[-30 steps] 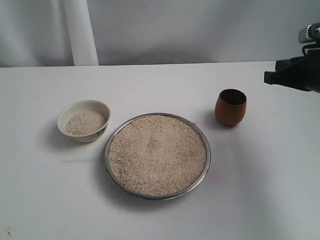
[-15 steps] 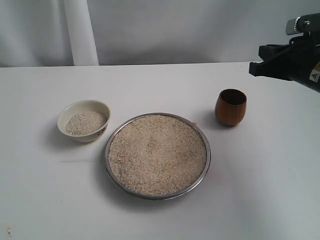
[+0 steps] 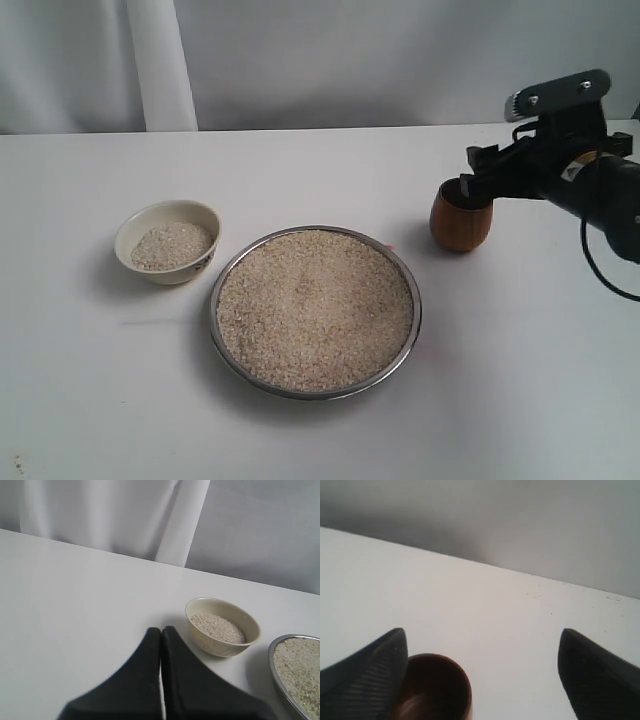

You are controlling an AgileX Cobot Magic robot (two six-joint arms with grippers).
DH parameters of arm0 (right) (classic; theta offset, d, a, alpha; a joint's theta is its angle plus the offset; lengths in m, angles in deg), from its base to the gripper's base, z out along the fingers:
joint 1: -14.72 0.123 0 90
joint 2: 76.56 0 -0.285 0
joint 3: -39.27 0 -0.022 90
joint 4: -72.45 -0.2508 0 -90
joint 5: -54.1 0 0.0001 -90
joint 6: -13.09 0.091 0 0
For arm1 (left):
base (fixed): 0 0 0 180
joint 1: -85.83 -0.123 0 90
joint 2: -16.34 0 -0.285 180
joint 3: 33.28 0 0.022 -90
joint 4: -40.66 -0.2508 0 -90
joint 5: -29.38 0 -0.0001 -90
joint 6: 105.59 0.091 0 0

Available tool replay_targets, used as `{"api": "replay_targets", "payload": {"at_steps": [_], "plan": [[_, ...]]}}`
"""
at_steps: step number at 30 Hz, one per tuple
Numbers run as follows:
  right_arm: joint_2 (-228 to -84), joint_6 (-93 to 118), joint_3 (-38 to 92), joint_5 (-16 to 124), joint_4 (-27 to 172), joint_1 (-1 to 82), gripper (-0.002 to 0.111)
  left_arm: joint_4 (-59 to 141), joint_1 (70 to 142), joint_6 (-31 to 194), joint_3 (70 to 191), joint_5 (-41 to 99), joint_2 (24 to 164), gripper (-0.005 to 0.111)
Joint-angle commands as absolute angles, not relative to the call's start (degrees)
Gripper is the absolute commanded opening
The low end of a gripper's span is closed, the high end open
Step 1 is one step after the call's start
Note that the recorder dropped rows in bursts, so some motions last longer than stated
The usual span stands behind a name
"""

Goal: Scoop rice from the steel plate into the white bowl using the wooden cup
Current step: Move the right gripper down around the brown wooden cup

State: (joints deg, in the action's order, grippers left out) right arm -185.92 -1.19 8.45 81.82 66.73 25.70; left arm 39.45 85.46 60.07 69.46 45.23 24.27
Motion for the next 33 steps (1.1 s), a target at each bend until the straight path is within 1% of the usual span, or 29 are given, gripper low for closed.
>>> {"api": "replay_targets", "payload": {"at_steps": [1,7,12,14,16,23,32,33], "plan": [[-186.7,-13.9,8.8,80.2,59.8,27.5,0.076,39.6,85.8,59.9,69.5,44.6,24.1,0.0],[-186.7,-11.5,8.8,82.8,57.6,27.5,0.077,39.6,85.8,59.9,69.5,44.6,24.1,0.0],[-186.7,-8.3,9.1,83.5,58.9,27.5,0.09,39.6,85.8,59.9,69.5,44.6,24.1,0.0],[-186.7,-3.8,10.1,80.8,61.1,27.5,0.094,39.6,85.8,59.9,69.5,44.6,24.1,0.0],[-186.7,-2.9,10.8,78.6,62.6,27.5,0.097,39.6,85.8,59.9,69.5,44.6,24.1,0.0],[-186.7,-4.1,10.5,83.3,62.7,27.5,0.097,39.6,85.8,59.9,69.5,44.6,24.1,0.0],[-186.7,-10.2,10.4,82.1,64.3,27.5,0.097,39.6,85.8,59.9,69.5,44.6,24.1,0.0],[-186.7,-9.6,10.4,83.4,64.4,27.5,0.099,39.6,85.8,59.9,69.5,44.6,24.1,0.0]]}}
